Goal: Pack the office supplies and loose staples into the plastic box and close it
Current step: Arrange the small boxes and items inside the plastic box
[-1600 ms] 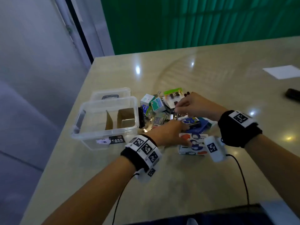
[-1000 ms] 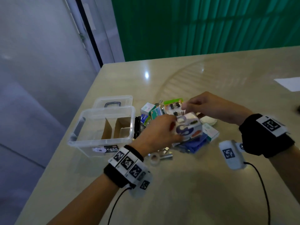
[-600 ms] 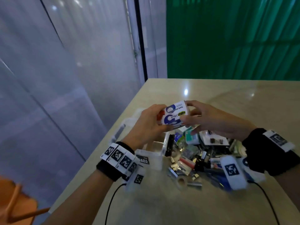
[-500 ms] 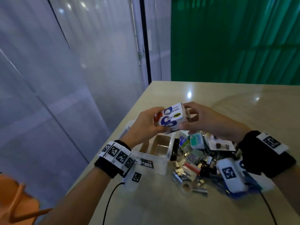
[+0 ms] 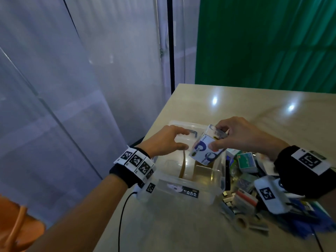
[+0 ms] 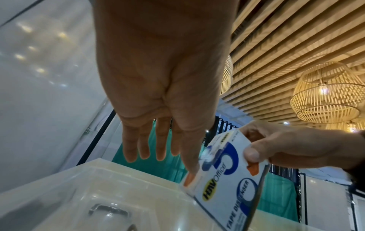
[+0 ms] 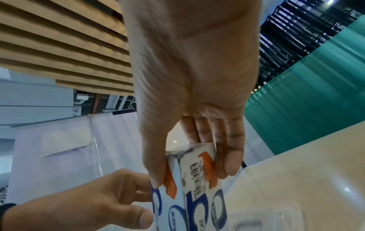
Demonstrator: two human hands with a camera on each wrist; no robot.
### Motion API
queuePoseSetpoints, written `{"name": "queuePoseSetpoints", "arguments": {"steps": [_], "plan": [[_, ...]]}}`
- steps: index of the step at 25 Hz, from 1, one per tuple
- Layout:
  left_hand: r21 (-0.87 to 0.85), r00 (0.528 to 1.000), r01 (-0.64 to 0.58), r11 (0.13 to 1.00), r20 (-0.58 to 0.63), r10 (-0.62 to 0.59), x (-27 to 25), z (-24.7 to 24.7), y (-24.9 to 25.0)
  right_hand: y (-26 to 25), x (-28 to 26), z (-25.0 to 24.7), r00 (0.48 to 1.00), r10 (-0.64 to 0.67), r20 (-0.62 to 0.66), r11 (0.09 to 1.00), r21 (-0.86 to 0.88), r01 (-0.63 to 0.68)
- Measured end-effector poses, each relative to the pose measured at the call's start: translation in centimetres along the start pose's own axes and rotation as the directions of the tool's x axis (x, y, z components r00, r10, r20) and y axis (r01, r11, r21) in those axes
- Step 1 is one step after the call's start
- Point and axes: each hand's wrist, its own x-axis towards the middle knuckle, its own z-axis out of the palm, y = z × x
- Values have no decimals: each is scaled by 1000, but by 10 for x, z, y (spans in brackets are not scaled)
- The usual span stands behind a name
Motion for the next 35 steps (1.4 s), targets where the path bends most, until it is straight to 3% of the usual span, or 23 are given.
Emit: {"name": "queuePoseSetpoints", "arguments": {"steps": [6,11,15,20,25,30,35], "plan": [[126,997,-54,991,-44,60,9,-7,-24,-3,3,11,999,-1,54,998,-58,5],[232,992,121,965,-4,-124,7,-14,-48,-31,29,24,997,-64,39,996,-56,67],[143,986,169,975,-18,-168,7,-12,-63,-59,62,48,988,-94,122,988,-112,108],[17,980,196,981,-21,-195,4,-14,-72,-69,90,79,978,-38,203,980,-184,76],[73,989,145,987,13,-147,6,-19,-71,-71,99,105,977,-32,209,921,-373,110],[72,991,120,990,58,-125,10,-20,-60,-67,94,120,963,-112,243,788,-569,236],[120,977,160,980,121,-174,13,-12,-58,-63,94,113,961,-89,261,818,-532,219]]}}
